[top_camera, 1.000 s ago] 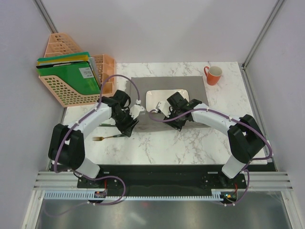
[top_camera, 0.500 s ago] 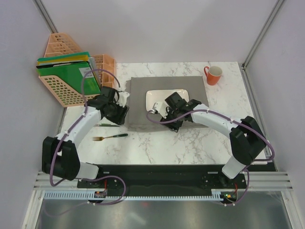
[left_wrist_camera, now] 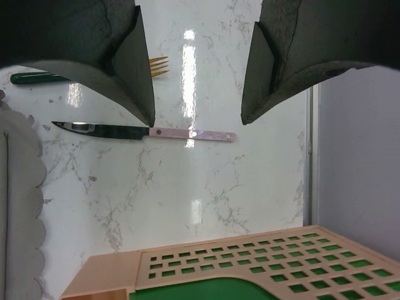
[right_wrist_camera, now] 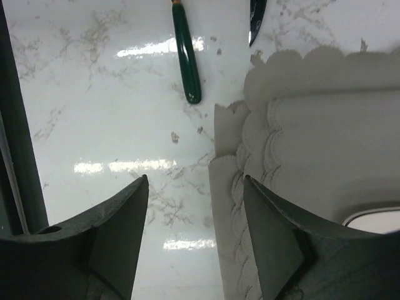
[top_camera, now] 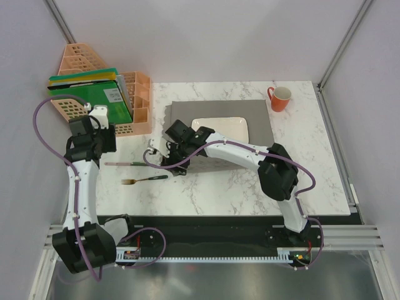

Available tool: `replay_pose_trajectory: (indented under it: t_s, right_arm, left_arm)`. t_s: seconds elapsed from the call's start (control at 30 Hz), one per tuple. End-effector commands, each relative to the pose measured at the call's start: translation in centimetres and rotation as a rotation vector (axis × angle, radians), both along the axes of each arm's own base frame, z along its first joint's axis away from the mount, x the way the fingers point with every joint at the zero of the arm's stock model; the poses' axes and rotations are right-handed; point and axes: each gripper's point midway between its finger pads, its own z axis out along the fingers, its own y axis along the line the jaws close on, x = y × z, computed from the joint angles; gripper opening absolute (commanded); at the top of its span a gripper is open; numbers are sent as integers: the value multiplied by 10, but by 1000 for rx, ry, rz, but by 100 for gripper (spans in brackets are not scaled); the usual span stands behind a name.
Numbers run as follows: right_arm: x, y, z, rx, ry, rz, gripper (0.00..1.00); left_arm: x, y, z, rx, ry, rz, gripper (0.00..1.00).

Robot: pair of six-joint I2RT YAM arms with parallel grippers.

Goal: Set the dinner table for one person
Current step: Move the fork to the center of the board.

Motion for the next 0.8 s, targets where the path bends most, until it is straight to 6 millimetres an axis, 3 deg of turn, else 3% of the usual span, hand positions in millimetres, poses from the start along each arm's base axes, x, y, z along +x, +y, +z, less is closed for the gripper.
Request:
replay_pose_trajectory:
  t_s: [0.0, 0.27, 0.53, 0.77]
  right_arm:
    - [-4, 27, 3, 38, 31, 50, 70]
    - [-15, 54, -32, 30, 110, 90, 77]
    - [-11, 87, -30, 82, 87, 102, 75]
    - [-17, 105, -51, 78, 115, 118, 69]
  left_arm:
    - [-12, 22, 9, 41, -57, 57, 64]
    - [-36, 39, -11, 5, -45, 121, 66]
    - [-47, 43, -8, 28, -75, 148, 68]
    - [-51, 48, -12, 50, -60, 148, 68]
